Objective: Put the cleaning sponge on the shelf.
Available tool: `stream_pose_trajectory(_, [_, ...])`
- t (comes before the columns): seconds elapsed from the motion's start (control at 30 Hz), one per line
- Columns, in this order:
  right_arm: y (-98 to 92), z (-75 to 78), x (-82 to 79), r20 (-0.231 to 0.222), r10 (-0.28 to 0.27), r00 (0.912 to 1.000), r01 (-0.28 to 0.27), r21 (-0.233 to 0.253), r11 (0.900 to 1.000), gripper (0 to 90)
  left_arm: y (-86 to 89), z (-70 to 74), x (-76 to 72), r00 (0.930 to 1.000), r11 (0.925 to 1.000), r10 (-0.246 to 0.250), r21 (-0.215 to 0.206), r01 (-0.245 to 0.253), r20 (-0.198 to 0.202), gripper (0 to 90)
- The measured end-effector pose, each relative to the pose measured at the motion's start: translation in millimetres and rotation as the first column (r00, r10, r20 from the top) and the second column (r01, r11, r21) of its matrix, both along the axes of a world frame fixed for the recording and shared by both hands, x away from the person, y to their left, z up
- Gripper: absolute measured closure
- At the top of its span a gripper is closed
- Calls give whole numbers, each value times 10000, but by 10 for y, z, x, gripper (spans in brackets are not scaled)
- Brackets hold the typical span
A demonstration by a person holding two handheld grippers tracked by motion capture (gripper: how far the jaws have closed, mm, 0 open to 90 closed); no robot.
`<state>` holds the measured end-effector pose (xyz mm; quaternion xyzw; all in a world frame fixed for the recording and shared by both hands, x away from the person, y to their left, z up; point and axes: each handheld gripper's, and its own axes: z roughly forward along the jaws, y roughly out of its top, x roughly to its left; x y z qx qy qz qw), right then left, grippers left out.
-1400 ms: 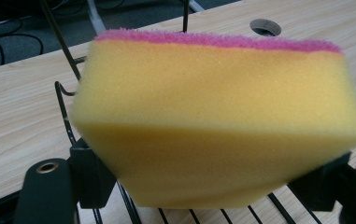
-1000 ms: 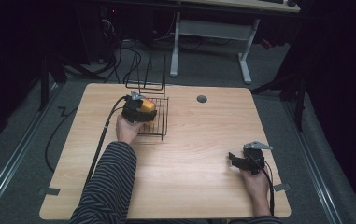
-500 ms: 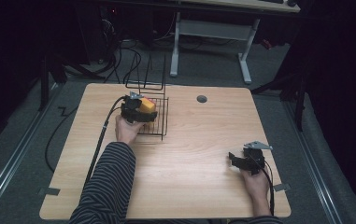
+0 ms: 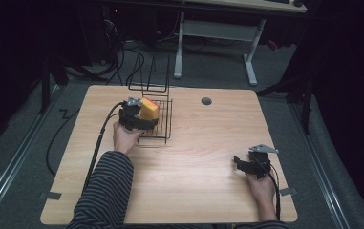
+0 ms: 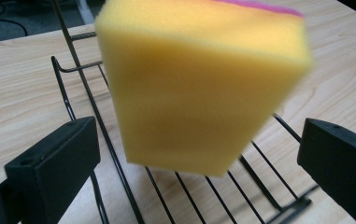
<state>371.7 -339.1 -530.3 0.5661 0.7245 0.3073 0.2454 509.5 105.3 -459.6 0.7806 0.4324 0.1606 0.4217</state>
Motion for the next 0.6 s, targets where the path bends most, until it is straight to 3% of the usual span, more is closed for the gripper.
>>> stream_pose_trajectory(0.07, [3,1,-1,-14,3,10000,-4,-33,10000,295,54,14,-64,10000,10000,-23,76,23,8,1])
stream_pose_trajectory(0.6, [5,1,-2,-19,-11,10000,11,-37,10000,295,454,172,-400,9984,9971,301,-707,-267,477,16])
